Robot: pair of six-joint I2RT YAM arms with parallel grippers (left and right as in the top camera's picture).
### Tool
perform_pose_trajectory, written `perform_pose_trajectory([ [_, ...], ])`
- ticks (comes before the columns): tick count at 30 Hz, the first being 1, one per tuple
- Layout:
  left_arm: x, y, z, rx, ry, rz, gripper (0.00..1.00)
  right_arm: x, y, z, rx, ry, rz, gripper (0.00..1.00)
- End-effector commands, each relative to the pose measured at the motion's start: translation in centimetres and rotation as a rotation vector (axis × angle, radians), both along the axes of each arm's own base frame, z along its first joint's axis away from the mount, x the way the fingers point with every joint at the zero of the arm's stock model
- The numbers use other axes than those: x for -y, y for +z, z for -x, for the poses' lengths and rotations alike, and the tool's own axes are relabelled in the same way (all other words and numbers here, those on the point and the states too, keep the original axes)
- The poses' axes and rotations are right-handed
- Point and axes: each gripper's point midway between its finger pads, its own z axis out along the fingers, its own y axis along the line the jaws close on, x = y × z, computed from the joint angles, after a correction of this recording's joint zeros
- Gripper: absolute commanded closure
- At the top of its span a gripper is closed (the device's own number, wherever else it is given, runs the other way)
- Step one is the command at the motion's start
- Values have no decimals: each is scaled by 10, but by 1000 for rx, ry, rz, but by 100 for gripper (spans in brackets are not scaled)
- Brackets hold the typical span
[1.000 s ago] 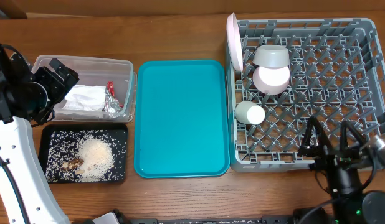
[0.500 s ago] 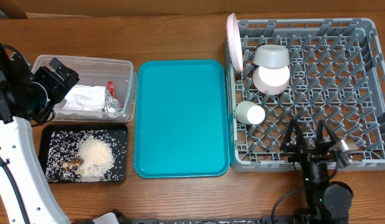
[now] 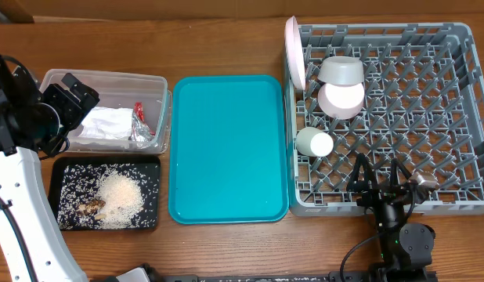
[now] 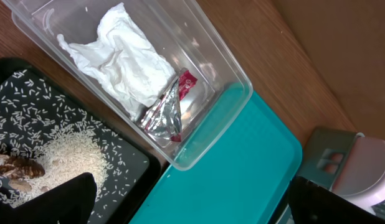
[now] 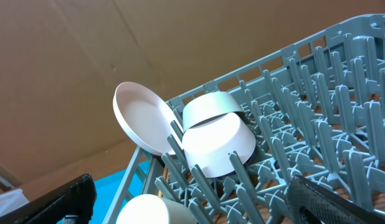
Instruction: Sort waste into correct bins and load items into the dishwasher
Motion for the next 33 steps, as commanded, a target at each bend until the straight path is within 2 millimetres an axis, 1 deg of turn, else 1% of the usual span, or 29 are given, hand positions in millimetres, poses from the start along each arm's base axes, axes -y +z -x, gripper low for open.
perform_pose_trajectory([
  [1, -1, 8, -1, 21, 10, -7, 0, 1, -2, 0, 4, -7, 0, 0],
  [26, -1, 6, -2, 15, 9, -4, 0, 1, -2, 0, 4, -7, 0, 0],
  [29, 1, 11, 0, 29, 6, -11, 0, 1, -2, 0, 4, -7, 0, 0],
  [33, 7, 25, 8, 72, -3, -29, 0, 1, -2, 0, 3, -7, 0, 0],
])
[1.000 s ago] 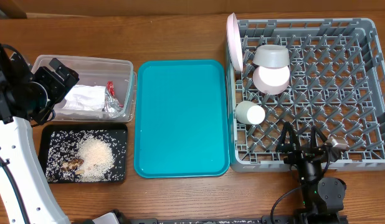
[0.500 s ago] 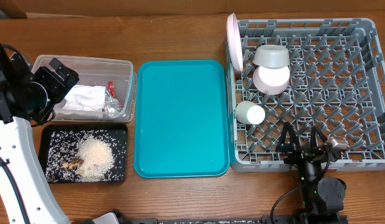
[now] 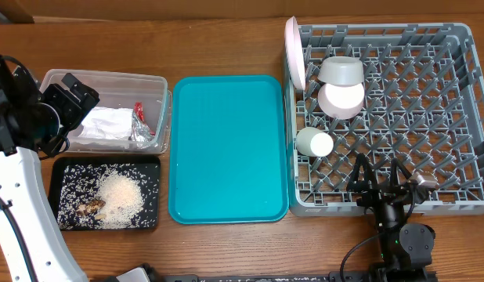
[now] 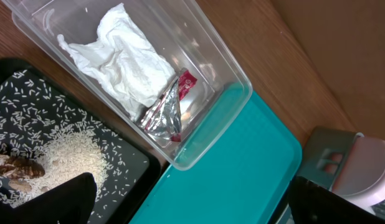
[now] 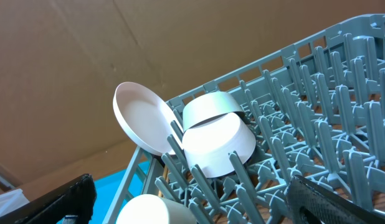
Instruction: Sort waste into correct bins and load items into the dishwasher
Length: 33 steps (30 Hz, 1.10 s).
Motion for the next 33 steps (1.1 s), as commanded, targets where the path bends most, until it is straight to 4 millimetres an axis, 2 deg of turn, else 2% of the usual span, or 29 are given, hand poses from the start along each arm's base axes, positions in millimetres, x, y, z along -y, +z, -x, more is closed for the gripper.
perform_pose_trajectory([
  [1, 10, 28, 9, 81, -8, -33, 0, 1, -2, 0, 4, -7, 0, 0],
  [5, 26, 50, 21, 150, -43, -60, 0, 1, -2, 0, 4, -7, 0, 0],
  [11, 84, 91, 52, 298, -211, -136, 0, 1, -2, 0, 4, -7, 0, 0],
  [16, 121, 106, 67, 371, -340, -149, 0, 1, -2, 0, 4, -7, 0, 0],
  [19, 131, 118, 65, 444, -361, -167, 0, 1, -2, 0, 4, -7, 0, 0],
  [24, 136, 141, 38, 654, -296, -129, 0, 1, -2, 0, 4, -7, 0, 0],
  [27, 137, 138, 23, 759, -248, -78, 0, 1, -2, 0, 4, -7, 0, 0],
  [33, 138, 98, 7, 853, -189, 5, 0, 1, -2, 0, 4, -7, 0, 0],
])
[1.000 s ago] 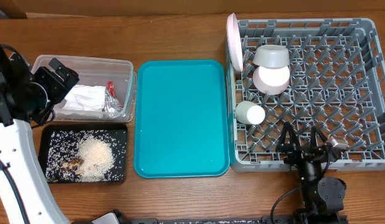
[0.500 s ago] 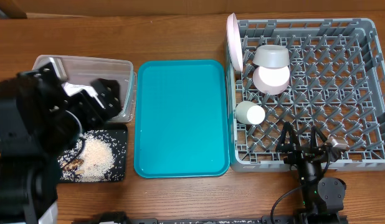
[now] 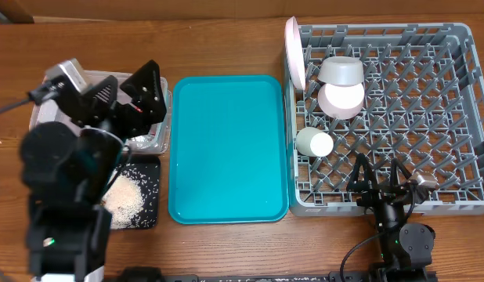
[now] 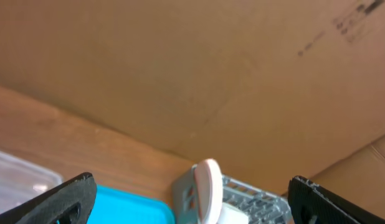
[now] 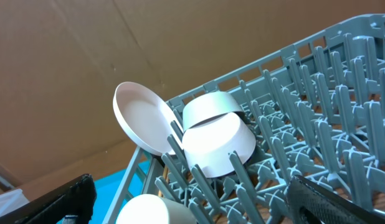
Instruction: Sort waste into correct bins and load items into the dishwasher
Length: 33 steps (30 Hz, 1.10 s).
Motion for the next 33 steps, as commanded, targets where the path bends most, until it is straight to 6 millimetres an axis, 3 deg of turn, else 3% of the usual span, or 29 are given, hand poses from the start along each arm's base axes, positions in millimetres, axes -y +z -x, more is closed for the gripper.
perform_pose_trajectory([
  [1, -1, -39, -2, -19, 20, 97, 0, 1, -2, 0, 5, -7, 0, 0],
  [6, -7, -86, -1, 7, 54, 117, 0, 1, -2, 0, 5, -7, 0, 0],
  [18, -48, -189, 21, -7, 299, 267, 0, 1, -2, 0, 4, -7, 0, 0],
  [25, -65, -230, 42, 43, 387, 269, 0, 1, -2, 0, 5, -7, 0, 0],
  [33, -76, -253, 56, 23, 453, 255, 0, 1, -2, 0, 5, -7, 0, 0],
])
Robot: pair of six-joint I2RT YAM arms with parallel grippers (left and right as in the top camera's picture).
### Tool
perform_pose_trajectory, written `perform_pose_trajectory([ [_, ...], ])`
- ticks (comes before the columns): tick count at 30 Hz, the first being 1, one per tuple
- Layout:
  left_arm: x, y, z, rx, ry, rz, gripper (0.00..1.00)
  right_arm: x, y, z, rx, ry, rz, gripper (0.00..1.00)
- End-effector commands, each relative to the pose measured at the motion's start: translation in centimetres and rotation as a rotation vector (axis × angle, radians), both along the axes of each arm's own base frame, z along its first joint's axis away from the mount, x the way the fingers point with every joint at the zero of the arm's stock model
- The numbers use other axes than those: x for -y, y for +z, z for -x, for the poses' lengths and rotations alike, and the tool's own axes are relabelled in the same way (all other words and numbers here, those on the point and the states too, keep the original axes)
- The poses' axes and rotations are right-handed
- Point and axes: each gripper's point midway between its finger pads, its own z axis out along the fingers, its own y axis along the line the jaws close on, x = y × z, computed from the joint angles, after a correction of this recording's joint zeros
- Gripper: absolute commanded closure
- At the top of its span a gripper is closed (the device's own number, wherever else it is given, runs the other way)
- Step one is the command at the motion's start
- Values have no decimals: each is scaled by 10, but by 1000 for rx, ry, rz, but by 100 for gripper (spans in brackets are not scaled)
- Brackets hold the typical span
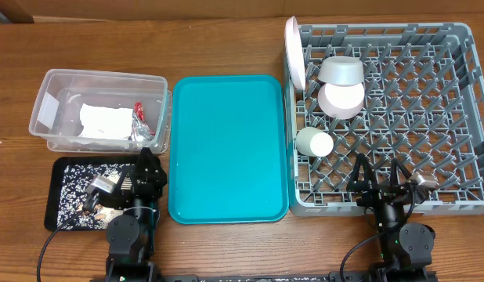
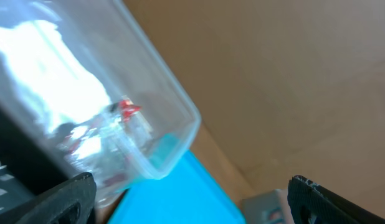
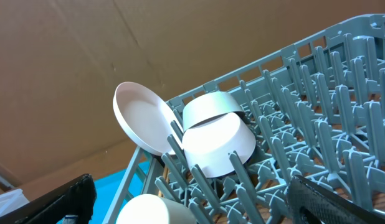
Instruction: Sort waste into correct bins and load items into the dishwasher
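The clear bin holds a white napkin and a foil wrapper. Below it, the black tray carries scattered rice and is partly covered by my left arm. My left gripper sits low at the tray's right end, open, with nothing between its fingers. Its view looks up at the clear bin and the teal tray. The grey rack holds a plate, two bowls and a cup. My right gripper is open at the rack's front edge.
The teal tray lies between the bins and the rack. The right wrist view shows the plate, a bowl and the cup among the rack's prongs. A brown board stands behind the table.
My left arm was raised high over the clear bin and black tray. It now sits low at the table's front, beside the black tray. The right arm has not moved.
At the two oldest moments my open left gripper hung at the far left, looking down on the clear bin and rice tray. Then the arm was up over both bins, its camera on the back wall. Now it rests low at the front; the rack's items stayed put.
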Motion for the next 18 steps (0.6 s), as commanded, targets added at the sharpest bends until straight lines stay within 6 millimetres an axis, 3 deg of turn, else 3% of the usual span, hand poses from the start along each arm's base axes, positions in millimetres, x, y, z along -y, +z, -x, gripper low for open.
perform_pose_trajectory([
  [1, -11, 2, 6, 15, 65, 0, 0, 1, -2, 0, 4, -7, 0, 0],
  [7, -22, -14, 19, -46, 129, -14, 0, 1, -2, 0, 4, -7, 0, 0],
  [12, -22, 10, 23, 29, 115, -141, 0, 1, -2, 0, 4, -8, 0, 0],
  [18, -22, 8, 23, 23, 115, -140, 0, 1, -2, 0, 4, -7, 0, 0],
])
